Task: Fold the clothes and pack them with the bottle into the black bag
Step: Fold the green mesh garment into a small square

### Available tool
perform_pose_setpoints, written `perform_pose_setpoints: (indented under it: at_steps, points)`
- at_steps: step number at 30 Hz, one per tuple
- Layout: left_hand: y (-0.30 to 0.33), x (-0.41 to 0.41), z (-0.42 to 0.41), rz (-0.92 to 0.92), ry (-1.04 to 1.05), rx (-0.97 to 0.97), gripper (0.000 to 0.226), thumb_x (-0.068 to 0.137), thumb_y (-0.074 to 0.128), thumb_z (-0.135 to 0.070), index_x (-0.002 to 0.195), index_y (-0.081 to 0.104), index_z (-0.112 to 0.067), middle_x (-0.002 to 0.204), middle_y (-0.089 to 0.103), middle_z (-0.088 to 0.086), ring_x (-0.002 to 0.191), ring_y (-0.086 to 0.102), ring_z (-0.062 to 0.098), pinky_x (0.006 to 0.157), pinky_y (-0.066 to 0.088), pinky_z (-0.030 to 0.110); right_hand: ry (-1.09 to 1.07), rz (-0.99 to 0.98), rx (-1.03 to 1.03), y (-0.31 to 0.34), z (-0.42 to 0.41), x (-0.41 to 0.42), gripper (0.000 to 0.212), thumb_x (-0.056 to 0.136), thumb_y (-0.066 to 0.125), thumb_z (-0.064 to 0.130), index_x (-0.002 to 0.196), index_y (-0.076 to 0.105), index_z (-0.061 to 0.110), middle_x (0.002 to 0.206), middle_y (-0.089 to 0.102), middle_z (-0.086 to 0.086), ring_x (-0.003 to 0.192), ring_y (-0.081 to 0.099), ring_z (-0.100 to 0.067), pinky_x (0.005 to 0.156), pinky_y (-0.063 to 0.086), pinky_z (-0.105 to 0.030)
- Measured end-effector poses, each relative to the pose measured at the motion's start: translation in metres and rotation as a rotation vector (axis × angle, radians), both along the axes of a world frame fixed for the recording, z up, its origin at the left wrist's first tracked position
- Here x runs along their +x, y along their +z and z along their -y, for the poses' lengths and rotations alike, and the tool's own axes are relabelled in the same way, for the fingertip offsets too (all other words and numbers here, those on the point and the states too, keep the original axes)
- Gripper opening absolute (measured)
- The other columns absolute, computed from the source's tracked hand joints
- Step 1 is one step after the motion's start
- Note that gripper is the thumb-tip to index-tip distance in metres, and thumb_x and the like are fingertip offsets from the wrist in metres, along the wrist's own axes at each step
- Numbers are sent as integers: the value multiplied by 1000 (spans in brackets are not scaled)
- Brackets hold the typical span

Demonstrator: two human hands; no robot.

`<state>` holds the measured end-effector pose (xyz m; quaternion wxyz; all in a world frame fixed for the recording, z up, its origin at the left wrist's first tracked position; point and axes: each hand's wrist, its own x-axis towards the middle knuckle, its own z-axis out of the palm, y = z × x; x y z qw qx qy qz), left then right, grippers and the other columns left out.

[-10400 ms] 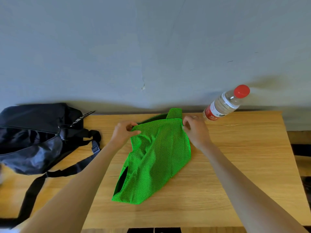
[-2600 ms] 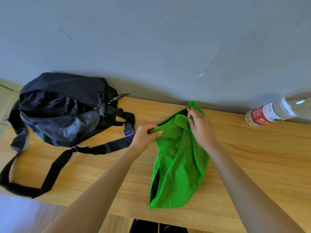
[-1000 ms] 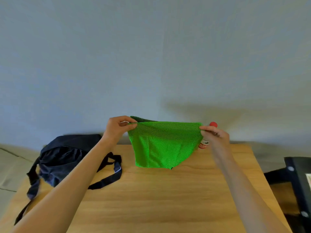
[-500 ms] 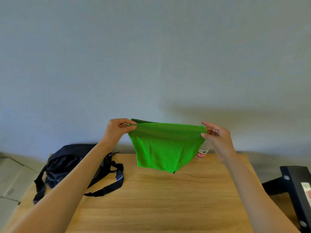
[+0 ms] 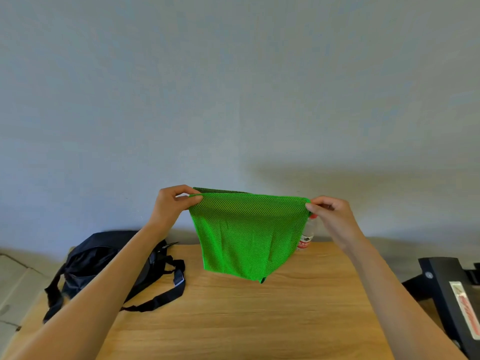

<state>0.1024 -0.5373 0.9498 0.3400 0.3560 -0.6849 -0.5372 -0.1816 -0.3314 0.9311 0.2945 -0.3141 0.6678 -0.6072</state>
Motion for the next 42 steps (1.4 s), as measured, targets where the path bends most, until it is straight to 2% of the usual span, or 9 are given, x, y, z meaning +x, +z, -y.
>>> perform_pose_setpoints:
  at_steps: [4, 11, 16, 23, 26, 30, 34, 37, 42]
  points:
    - [2, -1, 0, -11, 3, -12, 14, 79, 69, 2, 72, 68, -11, 68, 70, -9, 68, 64, 6, 72, 53, 15, -4, 10, -5, 5, 0, -1, 4, 77, 70, 1, 82, 70, 1, 79, 65, -12, 76, 58, -20, 73, 48, -31]
    - [1, -3, 5, -6, 10, -9, 22, 77, 71, 2, 63, 66, -14, 62, 68, -8, 65, 65, 3, 68, 51, 13, -61, -47, 12, 16, 11, -2, 7, 76, 70, -6, 75, 67, 1, 88, 66, -4, 82, 62, -14, 71, 48, -19]
    - [3, -3, 14, 39, 41, -78, 29, 75, 75, -4, 59, 64, -25, 69, 55, 14, 66, 54, 20, 67, 46, 22, -2, -163, 53, 26, 23, -7, 19, 73, 66, -15, 67, 65, 3, 82, 68, -6, 74, 64, -10, 68, 51, -15]
    - [7, -1, 16, 40, 34, -143, 25, 75, 74, -2, 90, 65, -20, 59, 39, -5, 48, 39, 1, 57, 38, 12, -1, -197, 62, 33, 35, -8, 26, 71, 65, -19, 62, 60, 5, 81, 68, -9, 75, 65, -12, 66, 51, -13]
    - [6, 3, 19, 112, 30, -205, 25, 75, 75, -5, 88, 68, -25, 52, 40, -14, 48, 39, 0, 56, 35, 9, 2, -206, 87, 31, 38, -7, 25, 70, 65, -20, 64, 60, 3, 77, 67, -9, 73, 64, -14, 66, 51, -12]
    - [6, 5, 22, 252, 52, -320, 12, 74, 77, -9, 77, 68, -17, 55, 42, -1, 48, 42, 1, 51, 31, 10, -16, -275, 120, 31, 41, -4, 25, 70, 67, -18, 63, 60, 5, 72, 66, -4, 67, 63, -9, 65, 49, -16]
    - [3, 10, 27, 180, 12, -163, 20, 79, 73, -11, 63, 65, -21, 61, 53, 12, 60, 47, 14, 63, 36, 25, -42, -244, 80, 34, 44, 1, 27, 75, 66, -15, 64, 59, 9, 65, 61, -3, 56, 58, 0, 57, 46, -10]
    - [0, 11, 24, 113, -26, -104, 17, 86, 64, -7, 71, 61, -14, 62, 64, -10, 64, 59, 4, 69, 46, 17, -15, -129, 50, 36, 42, 3, 23, 79, 63, -12, 70, 58, 9, 70, 60, -6, 67, 58, -11, 64, 50, -15]
    - [-1, 12, 17, 53, -38, -27, 19, 93, 55, -8, 75, 60, -5, 57, 66, -5, 57, 62, 5, 59, 53, 18, 52, -22, 50, 38, 36, 5, 23, 82, 57, -15, 78, 60, 8, 77, 59, -6, 73, 60, -15, 63, 53, -21]
